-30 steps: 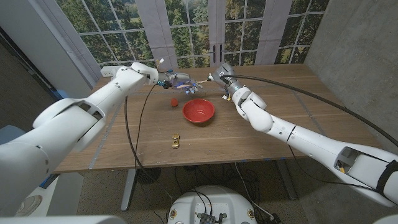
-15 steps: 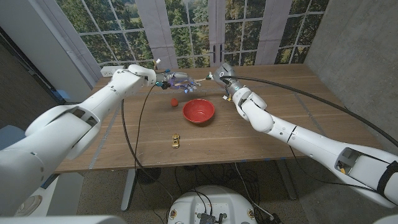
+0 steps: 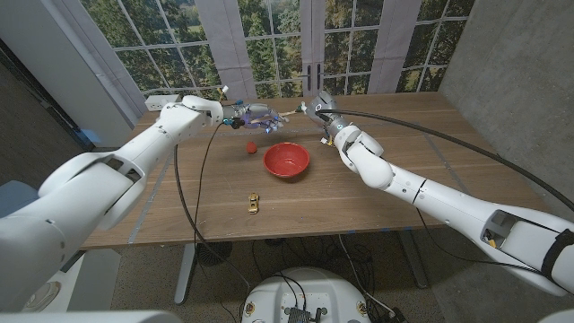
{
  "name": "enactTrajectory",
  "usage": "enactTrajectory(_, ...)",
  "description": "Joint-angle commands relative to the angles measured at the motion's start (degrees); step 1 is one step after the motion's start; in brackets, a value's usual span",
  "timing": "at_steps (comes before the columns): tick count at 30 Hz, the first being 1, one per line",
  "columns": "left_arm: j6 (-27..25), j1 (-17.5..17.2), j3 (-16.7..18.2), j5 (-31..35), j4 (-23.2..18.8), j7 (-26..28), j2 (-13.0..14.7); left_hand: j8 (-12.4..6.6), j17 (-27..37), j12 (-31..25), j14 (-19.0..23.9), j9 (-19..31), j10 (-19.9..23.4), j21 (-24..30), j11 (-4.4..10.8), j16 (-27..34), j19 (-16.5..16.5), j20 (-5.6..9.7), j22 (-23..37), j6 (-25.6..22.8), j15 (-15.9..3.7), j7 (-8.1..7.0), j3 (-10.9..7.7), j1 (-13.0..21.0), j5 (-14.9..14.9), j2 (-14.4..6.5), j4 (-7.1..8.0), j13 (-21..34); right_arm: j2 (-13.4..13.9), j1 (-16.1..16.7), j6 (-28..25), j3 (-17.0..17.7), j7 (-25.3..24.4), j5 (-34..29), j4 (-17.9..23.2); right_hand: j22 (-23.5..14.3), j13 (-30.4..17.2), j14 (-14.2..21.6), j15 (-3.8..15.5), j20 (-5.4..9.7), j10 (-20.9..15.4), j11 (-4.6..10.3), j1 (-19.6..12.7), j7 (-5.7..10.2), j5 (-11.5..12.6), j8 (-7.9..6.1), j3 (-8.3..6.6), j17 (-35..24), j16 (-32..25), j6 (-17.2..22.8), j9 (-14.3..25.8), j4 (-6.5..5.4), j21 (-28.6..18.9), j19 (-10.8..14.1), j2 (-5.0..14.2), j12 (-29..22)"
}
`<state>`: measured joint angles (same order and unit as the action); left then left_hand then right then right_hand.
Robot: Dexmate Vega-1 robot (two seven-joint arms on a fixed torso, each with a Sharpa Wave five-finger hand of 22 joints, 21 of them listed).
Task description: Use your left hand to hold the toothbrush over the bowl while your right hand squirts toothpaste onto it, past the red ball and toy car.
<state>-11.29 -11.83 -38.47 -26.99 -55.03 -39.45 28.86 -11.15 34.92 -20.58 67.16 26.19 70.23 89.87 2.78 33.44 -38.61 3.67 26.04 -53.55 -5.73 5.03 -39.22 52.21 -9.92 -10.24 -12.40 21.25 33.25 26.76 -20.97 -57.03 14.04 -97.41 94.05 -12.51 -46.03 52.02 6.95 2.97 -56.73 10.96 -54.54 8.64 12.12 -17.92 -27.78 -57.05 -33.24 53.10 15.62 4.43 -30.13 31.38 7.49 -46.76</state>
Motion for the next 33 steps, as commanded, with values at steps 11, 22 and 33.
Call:
enactTrajectory(11,1.14,0.69,0.23,-0.49,1.96,-1.38,-0.6,-0.35,0.36,0.08,7.18,0.41,4.85,-0.02,5.37,-0.59,0.16,8.33,0.09,-2.69,-7.44,2.1,-3.33,0.46,-0.06,-0.81,3.63,0.12,-2.52,-1.19,-1.42,-1.05,6.56,-3.61,-3.03,0.11,-0.13,0.87,5.93,4.4,-0.32,0.26,-3.8,1.09,-0.03,0.87,-0.84,-1.23,0.6,2.39,-0.67,0.64,-1.0,-0.5,3.1,-0.49)
enactTrajectory(22,0.74,0.2,0.39,-0.7,0.55,-1.38,0.11,-0.3,0.48,0.1,7.24,0.45,4.88,-0.03,5.4,-0.71,0.2,8.33,0.04,-2.74,-7.43,1.93,-3.29,0.41,-0.06,-0.83,3.67,0.12,-4.93,-2.29,-5.67,-1.79,8.77,-6.02,-7.84,0.25,-0.34,1.03,5.77,3.84,0.16,0.08,-4.0,0.62,-0.14,1.87,-1.05,-2.17,0.89,1.57,-1.16,0.78,-1.31,-1.32,3.29,-0.76)
enactTrajectory(33,0.47,-0.07,0.42,-0.82,-0.43,-1.66,0.79,-0.25,0.46,0.11,7.09,0.51,4.91,-0.04,5.21,-0.98,0.26,8.33,-0.04,-2.69,-7.43,1.92,-3.27,0.37,-0.07,-0.84,3.68,0.16,-6.73,-1.56,-13.47,0.71,2.58,-0.05,-11.09,0.43,0.28,1.24,5.77,3.53,0.82,0.68,-3.61,-0.57,-0.7,3.79,-1.44,-3.19,1.33,-1.39,-1.57,0.0,-1.97,-1.54,3.81,-0.49)
